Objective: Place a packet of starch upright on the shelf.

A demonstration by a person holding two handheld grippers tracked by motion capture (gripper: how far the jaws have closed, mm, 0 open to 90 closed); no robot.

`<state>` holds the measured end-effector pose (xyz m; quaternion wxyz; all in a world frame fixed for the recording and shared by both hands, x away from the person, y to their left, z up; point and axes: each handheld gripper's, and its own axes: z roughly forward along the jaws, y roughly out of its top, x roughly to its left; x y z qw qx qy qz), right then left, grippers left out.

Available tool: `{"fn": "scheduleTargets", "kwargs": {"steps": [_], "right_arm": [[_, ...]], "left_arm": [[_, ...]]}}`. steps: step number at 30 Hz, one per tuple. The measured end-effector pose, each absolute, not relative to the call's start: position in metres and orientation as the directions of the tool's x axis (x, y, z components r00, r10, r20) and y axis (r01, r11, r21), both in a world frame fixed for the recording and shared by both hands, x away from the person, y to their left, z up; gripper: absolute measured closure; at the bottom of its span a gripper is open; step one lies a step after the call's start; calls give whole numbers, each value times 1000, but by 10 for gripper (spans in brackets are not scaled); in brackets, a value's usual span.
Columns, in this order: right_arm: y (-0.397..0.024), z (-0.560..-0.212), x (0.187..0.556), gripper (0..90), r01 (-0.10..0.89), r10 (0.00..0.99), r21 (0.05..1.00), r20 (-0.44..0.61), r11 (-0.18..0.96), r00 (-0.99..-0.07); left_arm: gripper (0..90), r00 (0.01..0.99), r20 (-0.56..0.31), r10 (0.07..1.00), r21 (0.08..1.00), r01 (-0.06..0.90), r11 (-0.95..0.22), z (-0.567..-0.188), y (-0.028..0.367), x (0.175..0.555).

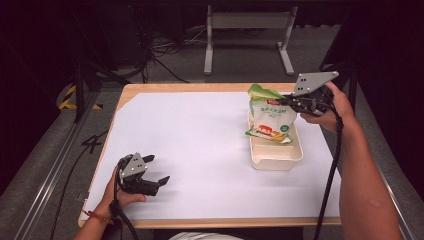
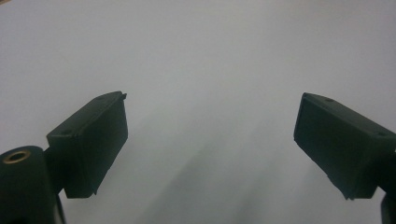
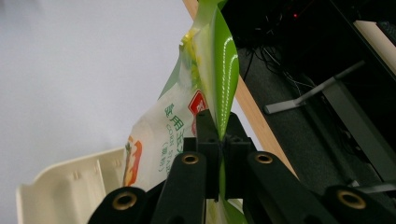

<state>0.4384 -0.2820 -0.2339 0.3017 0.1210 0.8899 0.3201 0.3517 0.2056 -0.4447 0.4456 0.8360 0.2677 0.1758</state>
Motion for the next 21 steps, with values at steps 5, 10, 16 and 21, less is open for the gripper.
{"fn": "scheduleTargets", "kwargs": {"steps": [5,10,16,21], "right_arm": [[-294,-237,437,879,32,423,653,-451,757,-786],[-303,-239,437,878,38,432,644,-466,764,-772],[-301,-240,445,875,27,417,630,-481,776,-771],[-298,-239,450,876,8,409,628,-498,778,-765]], "left_arm": [[107,798,59,600,838,287,-464,-445,205,351],[107,800,53,598,838,290,-462,-445,205,352],[107,801,52,597,837,291,-463,-445,205,351],[107,803,48,594,836,293,-464,-446,205,352]]}}
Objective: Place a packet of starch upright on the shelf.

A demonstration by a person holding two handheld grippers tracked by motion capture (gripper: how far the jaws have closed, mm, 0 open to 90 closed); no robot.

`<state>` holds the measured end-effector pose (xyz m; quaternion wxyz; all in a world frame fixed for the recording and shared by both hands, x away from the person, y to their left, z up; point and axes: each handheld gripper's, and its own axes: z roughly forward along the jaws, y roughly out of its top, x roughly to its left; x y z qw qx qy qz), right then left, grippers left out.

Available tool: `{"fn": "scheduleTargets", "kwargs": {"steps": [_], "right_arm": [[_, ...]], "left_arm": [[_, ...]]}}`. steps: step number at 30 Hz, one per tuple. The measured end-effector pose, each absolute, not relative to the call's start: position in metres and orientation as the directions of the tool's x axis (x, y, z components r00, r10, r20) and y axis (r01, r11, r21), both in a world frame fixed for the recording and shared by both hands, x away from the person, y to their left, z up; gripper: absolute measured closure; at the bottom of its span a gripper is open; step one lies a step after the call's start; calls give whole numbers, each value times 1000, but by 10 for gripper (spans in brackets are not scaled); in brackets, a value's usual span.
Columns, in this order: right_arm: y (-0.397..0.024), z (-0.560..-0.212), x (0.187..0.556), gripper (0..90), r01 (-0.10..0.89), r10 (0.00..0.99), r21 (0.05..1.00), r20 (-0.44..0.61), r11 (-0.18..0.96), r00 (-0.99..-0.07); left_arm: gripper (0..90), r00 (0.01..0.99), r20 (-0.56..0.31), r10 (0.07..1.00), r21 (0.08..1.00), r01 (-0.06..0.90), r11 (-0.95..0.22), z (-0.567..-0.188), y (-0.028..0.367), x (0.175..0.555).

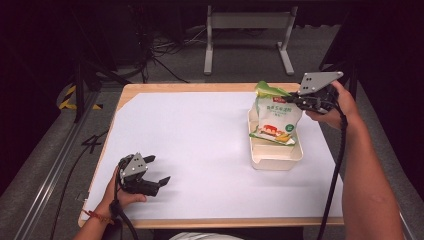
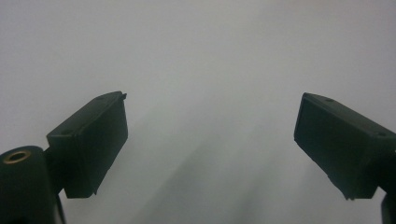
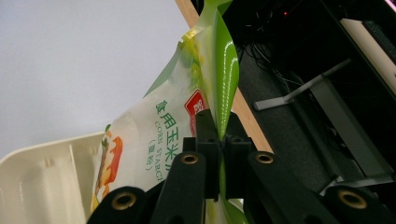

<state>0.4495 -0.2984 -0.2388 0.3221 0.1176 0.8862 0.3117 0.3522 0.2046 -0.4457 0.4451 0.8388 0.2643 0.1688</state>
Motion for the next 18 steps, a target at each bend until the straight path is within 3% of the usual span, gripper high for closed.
{"fn": "scheduleTargets", "kwargs": {"steps": [18], "right_arm": [[-317,-249,439,872,-16,383,651,-467,759,-797]], "left_arm": [[106,808,44,587,835,293,-466,-446,203,352]]}}
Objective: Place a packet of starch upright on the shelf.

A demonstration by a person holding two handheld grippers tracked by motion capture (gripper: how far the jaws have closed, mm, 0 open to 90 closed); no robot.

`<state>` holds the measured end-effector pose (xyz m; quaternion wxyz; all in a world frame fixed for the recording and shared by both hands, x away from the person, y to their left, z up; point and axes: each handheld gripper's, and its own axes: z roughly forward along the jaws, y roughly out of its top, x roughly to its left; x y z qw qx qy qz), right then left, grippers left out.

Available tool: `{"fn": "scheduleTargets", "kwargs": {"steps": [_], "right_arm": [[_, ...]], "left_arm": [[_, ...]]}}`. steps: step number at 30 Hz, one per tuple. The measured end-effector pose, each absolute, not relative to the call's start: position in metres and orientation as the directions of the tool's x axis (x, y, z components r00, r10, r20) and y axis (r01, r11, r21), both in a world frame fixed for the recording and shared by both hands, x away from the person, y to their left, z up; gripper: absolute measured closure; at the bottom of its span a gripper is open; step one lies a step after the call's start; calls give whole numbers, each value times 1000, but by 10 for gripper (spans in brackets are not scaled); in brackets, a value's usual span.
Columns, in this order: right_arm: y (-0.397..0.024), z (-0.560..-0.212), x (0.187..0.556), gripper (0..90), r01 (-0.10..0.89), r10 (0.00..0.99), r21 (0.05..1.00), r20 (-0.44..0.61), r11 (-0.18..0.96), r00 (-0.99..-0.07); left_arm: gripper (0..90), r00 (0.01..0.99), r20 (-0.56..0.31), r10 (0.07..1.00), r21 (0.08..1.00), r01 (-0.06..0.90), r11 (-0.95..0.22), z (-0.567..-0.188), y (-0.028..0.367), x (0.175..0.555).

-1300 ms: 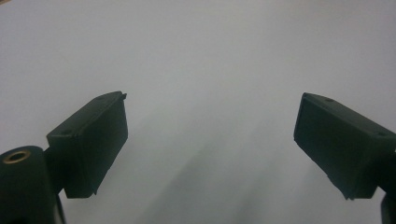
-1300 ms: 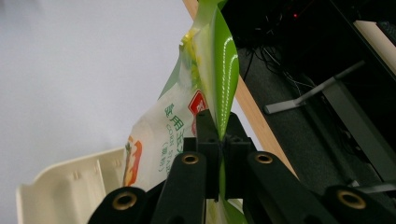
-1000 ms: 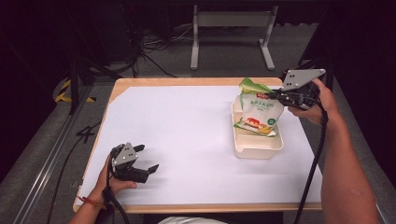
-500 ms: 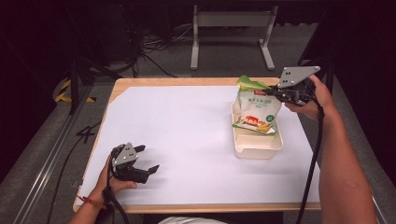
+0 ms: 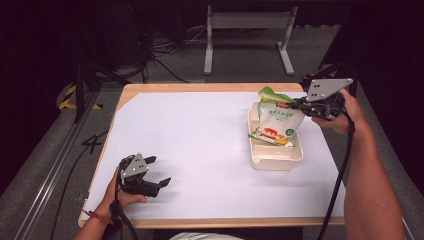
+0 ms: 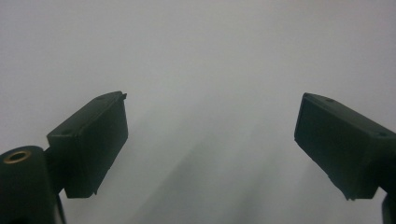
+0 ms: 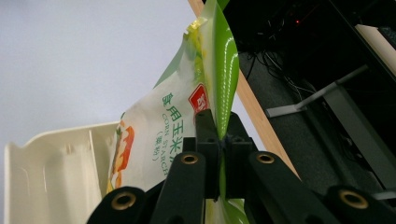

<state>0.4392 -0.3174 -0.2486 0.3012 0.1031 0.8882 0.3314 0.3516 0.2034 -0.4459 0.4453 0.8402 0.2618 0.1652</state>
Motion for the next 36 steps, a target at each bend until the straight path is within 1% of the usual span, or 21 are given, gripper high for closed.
{"fn": "scheduleTargets", "kwargs": {"steps": [3,6,9,12,15,18,19,20,22,25,27,31,36], "right_arm": [[-320,-245,437,867,3,397,637,-477,771,-784],[-314,-248,439,856,-13,368,598,-509,801,-778],[-306,-248,443,840,-34,347,608,-497,793,-795],[-297,-253,449,835,-38,340,598,-506,800,-792],[-296,-263,450,822,-34,338,609,-484,793,-807],[-296,-269,449,829,-26,329,593,-483,805,-812],[-297,-272,449,826,-17,340,593,-486,805,-805],[-298,-274,448,826,-12,339,600,-469,800,-816],[-300,-275,444,845,-22,334,601,-474,799,-815],[-302,-275,441,848,-24,322,609,-452,793,-832],[-301,-278,440,850,-17,318,599,-448,800,-835],[-292,-298,441,851,-4,285,528,-464,849,-838],[-294,-304,440,851,10,302,530,-467,848,-831]], "left_arm": [[106,808,41,588,832,298,-468,-446,203,352],[106,812,41,582,830,297,-472,-446,202,352],[105,814,43,580,828,296,-477,-446,201,352],[106,814,38,580,830,297,-472,-446,202,352],[106,817,40,575,829,294,-475,-447,203,352],[106,819,36,572,828,297,-476,-448,202,352],[106,820,36,571,827,296,-478,-447,201,351],[106,821,38,570,828,293,-478,-447,201,351],[106,821,38,570,827,294,-479,-447,201,351],[106,825,36,564,825,294,-483,-448,201,352],[106,826,34,562,823,296,-484,-448,200,351],[106,827,34,561,822,296,-487,-448,200,351],[106,828,34,559,822,295,-487,-448,200,351]]}}
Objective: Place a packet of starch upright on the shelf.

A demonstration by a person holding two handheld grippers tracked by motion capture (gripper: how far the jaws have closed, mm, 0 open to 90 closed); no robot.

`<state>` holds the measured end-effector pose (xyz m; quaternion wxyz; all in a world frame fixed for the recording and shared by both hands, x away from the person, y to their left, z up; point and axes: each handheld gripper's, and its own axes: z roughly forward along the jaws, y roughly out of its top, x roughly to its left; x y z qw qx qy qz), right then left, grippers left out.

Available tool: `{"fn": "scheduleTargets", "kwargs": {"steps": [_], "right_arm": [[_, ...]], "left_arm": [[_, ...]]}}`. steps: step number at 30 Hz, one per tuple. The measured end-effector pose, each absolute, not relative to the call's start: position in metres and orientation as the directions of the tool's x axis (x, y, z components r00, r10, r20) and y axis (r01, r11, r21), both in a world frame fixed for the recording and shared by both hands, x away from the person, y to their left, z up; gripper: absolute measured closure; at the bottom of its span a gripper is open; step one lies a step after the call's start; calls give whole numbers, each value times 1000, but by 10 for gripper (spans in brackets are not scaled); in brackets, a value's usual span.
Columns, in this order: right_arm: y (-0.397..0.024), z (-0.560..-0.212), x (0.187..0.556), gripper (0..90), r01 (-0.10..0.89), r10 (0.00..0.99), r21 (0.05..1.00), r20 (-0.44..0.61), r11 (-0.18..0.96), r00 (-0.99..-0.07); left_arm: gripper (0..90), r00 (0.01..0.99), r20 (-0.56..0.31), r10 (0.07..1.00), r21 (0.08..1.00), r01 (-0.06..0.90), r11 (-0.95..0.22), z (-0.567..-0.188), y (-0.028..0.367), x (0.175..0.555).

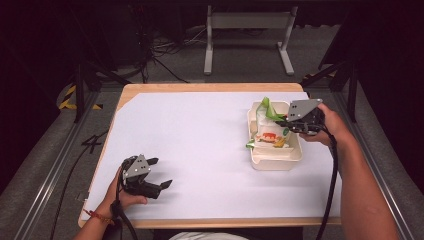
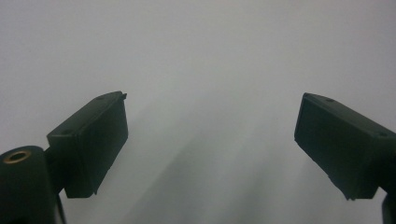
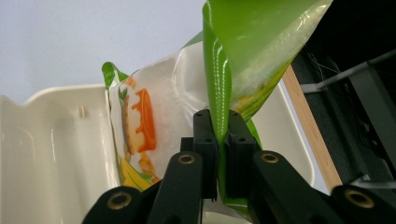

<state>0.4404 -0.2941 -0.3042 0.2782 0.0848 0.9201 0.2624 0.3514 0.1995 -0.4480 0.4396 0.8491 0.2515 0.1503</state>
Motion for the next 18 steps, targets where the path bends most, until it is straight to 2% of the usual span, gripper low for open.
{"fn": "scheduleTargets", "kwargs": {"steps": [2,5,10,18], "right_arm": [[-299,-306,440,852,21,317,523,-484,852,-815],[-308,-307,436,855,24,345,567,-466,823,-815],[-311,-316,426,852,27,336,547,-475,837,-813],[-320,-324,418,830,42,396,619,-448,784,-802]], "left_arm": [[107,831,32,556,820,296,-490,-448,199,352],[107,834,35,551,817,294,-496,-448,198,352],[107,837,34,547,816,293,-499,-449,197,351],[107,829,43,557,822,288,-492,-447,199,351]]}}
